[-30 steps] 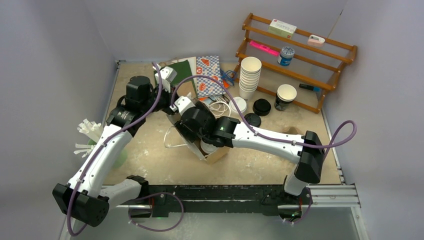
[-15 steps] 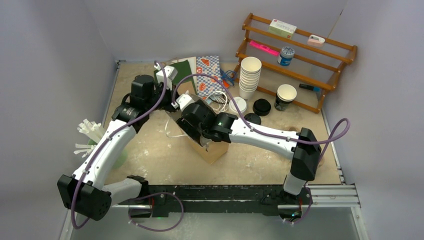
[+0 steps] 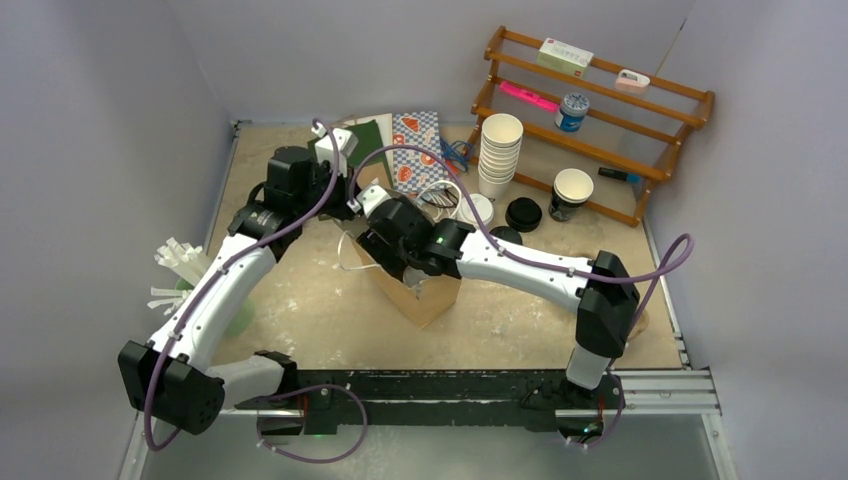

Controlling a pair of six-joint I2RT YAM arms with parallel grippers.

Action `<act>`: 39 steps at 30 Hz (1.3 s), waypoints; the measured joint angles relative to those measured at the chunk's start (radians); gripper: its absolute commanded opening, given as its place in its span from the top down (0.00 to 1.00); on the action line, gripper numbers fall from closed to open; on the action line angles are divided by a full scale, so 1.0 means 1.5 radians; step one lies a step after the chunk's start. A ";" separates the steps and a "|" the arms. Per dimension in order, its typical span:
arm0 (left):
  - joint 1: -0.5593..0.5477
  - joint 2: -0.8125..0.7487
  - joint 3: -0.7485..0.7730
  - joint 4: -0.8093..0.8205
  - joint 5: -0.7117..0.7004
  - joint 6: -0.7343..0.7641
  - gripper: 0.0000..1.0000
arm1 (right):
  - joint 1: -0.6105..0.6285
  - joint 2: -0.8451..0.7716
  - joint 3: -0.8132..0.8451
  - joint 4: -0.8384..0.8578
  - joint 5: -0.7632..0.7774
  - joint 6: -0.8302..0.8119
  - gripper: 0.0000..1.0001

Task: Pack the takeout coffee

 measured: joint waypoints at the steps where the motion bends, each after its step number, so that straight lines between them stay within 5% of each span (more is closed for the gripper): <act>1: 0.000 0.002 0.000 0.002 0.003 0.000 1.00 | 0.000 0.000 -0.001 0.002 0.000 0.000 0.54; 21: 0.072 0.019 0.000 0.009 0.127 0.020 1.00 | -0.011 -0.005 -0.033 0.053 -0.012 -0.010 0.54; 32: 0.074 0.006 0.003 0.003 0.129 0.023 0.76 | -0.048 -0.008 -0.032 0.047 -0.063 -0.007 0.53; 39: 0.078 -0.014 0.003 0.001 0.076 0.017 0.76 | -0.064 -0.008 -0.014 0.015 -0.088 -0.008 0.53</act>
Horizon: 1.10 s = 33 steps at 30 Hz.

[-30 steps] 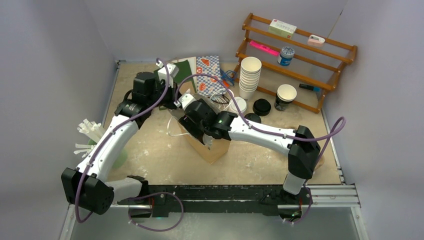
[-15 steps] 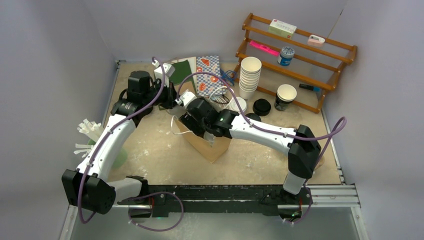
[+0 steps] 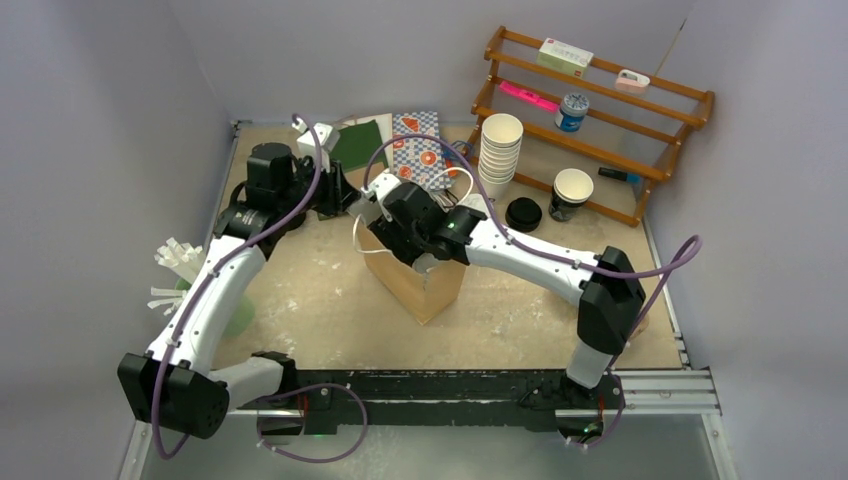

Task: Pack the takeout coffee

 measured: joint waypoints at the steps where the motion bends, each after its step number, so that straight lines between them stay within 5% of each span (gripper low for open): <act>1: 0.000 0.000 0.000 0.000 -0.004 0.000 0.77 | -0.001 0.000 0.002 -0.004 -0.002 0.000 0.53; 9: 0.000 0.010 0.000 0.007 -0.007 0.000 1.00 | -0.001 0.011 0.028 -0.033 -0.017 -0.001 0.52; 33: 0.007 0.019 -0.010 0.056 0.030 0.020 1.00 | -0.011 0.129 0.189 -0.136 -0.016 0.015 0.50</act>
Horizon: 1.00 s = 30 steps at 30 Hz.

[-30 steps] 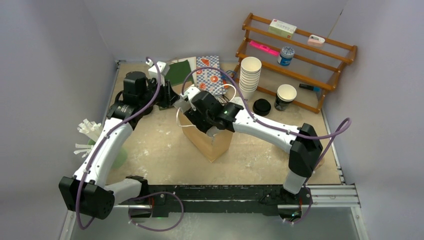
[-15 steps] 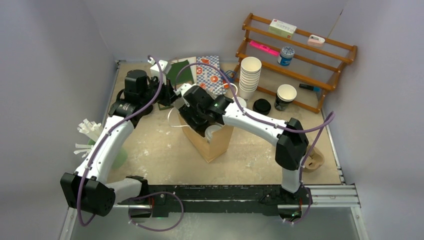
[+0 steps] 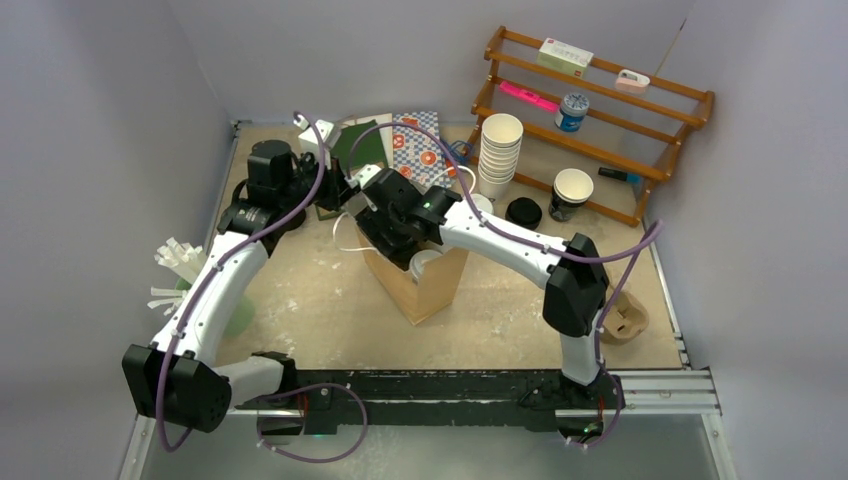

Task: Pack the takeout coffee

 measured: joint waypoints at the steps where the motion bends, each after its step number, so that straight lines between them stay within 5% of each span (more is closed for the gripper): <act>1: 0.001 0.000 -0.001 0.002 0.000 0.000 1.00 | -0.001 0.002 0.002 0.001 0.000 0.000 0.50; 30: -0.001 -0.003 -0.011 0.014 0.010 0.015 1.00 | -0.010 -0.038 -0.109 0.144 -0.006 -0.004 0.52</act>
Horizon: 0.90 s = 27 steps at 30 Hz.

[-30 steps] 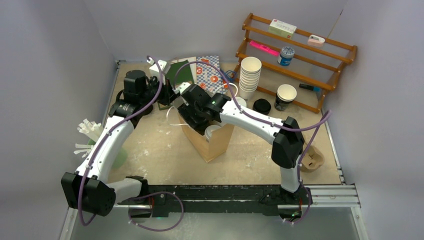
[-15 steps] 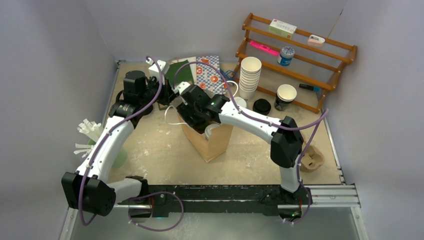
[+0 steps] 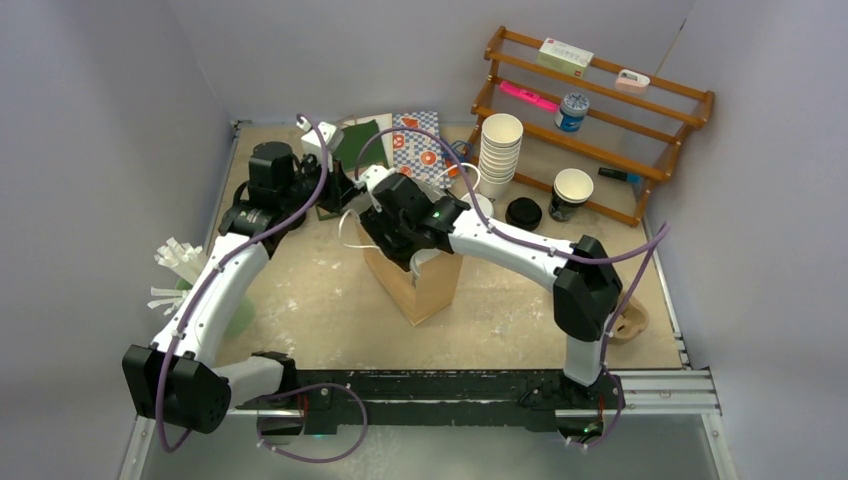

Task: Pack the takeout coffee

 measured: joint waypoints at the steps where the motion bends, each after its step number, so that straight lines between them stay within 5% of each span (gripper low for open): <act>1: 0.000 0.000 0.000 0.000 0.000 0.000 1.00 | -0.001 -0.004 -0.004 0.003 -0.004 0.000 0.52; 27: 0.000 -0.001 0.000 0.001 0.016 0.002 1.00 | -0.018 -0.049 -0.108 0.141 -0.091 -0.033 0.51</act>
